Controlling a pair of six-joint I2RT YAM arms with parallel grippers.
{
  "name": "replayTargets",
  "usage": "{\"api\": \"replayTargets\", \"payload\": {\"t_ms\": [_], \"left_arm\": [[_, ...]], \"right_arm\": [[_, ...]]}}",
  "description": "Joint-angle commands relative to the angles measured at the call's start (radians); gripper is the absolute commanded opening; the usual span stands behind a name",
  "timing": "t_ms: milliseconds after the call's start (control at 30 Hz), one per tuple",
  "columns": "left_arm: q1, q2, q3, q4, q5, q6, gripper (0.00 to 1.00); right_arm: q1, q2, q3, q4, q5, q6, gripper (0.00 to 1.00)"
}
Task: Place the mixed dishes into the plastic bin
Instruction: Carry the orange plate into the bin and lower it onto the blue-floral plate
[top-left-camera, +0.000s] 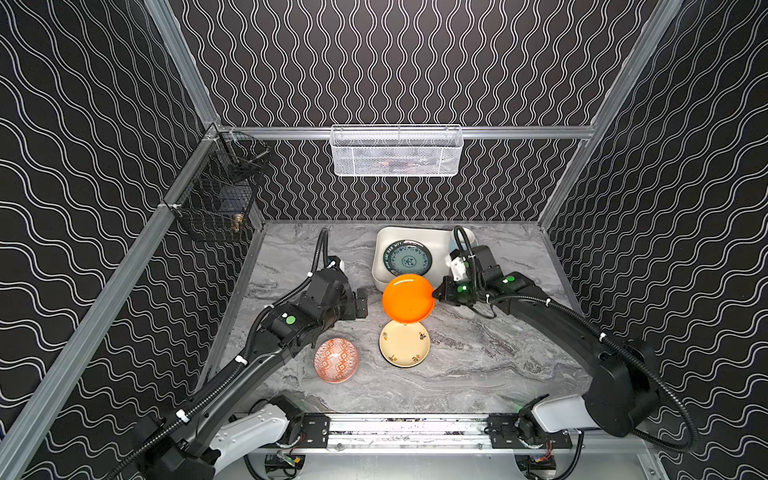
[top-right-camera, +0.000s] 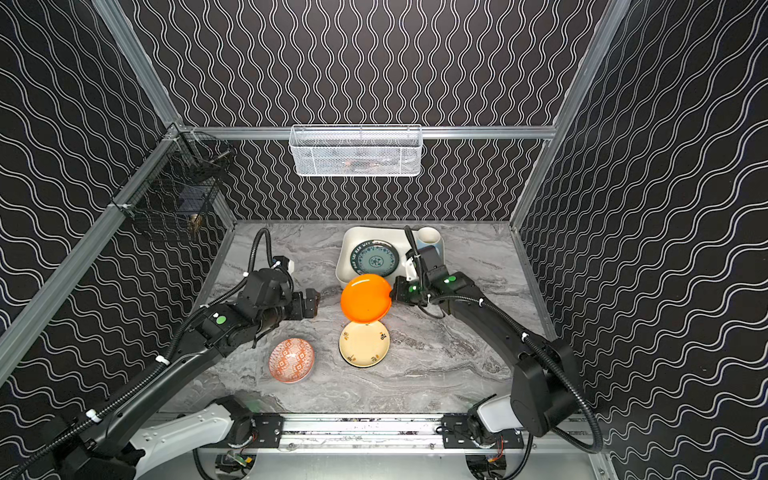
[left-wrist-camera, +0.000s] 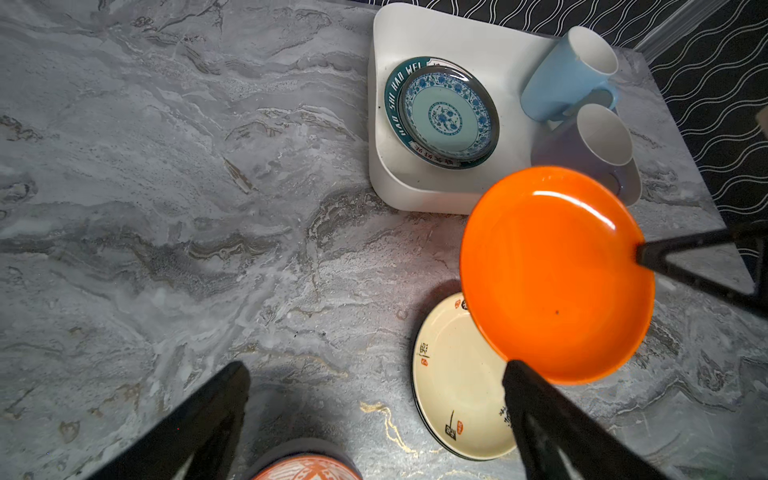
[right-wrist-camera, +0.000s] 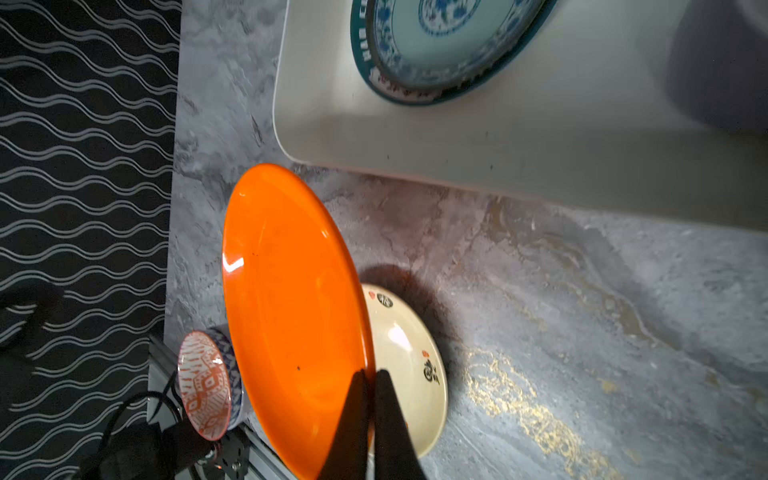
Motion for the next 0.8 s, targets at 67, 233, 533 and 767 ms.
{"api": "replayTargets", "payload": {"t_ms": [67, 233, 533, 767], "left_arm": [[0.001, 0.066, 0.070, -0.005, -0.008, 0.053, 0.99], [0.001, 0.145, 0.141, -0.008, -0.002, 0.086, 0.99], [0.005, 0.272, 0.225, 0.010, 0.001, 0.122, 0.99], [0.026, 0.320, 0.233, 0.030, 0.037, 0.121, 0.99]], "right_arm": [[-0.062, 0.114, 0.167, 0.018, -0.019, -0.044, 0.00], [-0.116, 0.302, 0.339, 0.011, -0.035, -0.055, 0.00], [-0.166, 0.623, 0.619, -0.031, -0.051, -0.083, 0.00], [-0.181, 0.758, 0.757, -0.091, -0.019, -0.113, 0.00]]}}
